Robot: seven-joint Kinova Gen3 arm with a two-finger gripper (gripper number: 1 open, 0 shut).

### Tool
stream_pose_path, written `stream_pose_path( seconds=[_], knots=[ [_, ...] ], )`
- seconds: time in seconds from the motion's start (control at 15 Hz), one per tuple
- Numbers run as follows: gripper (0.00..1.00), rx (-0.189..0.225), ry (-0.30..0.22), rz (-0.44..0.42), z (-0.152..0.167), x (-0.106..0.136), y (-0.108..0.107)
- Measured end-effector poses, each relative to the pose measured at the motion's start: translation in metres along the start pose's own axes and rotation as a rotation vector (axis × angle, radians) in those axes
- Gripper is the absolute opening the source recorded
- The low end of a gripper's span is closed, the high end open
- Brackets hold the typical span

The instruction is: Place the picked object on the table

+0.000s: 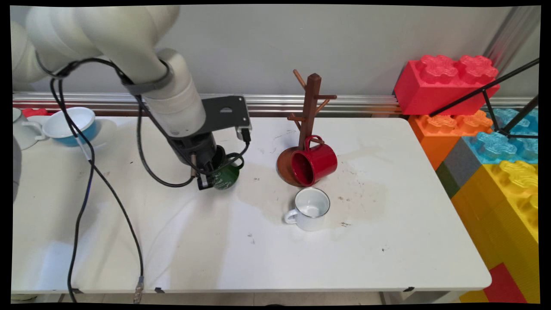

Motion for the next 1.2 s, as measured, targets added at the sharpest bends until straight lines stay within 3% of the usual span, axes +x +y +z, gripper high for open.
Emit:
stream_pose_path(
  seconds=[0.6, 1.2],
  knots=[
    [0.00, 0.039, -0.079, -0.023, 0.043, 0.033, -0.005],
    [0.00, 0.026, -0.187, -0.062, 0.070, 0.055, 0.001]
  ],
)
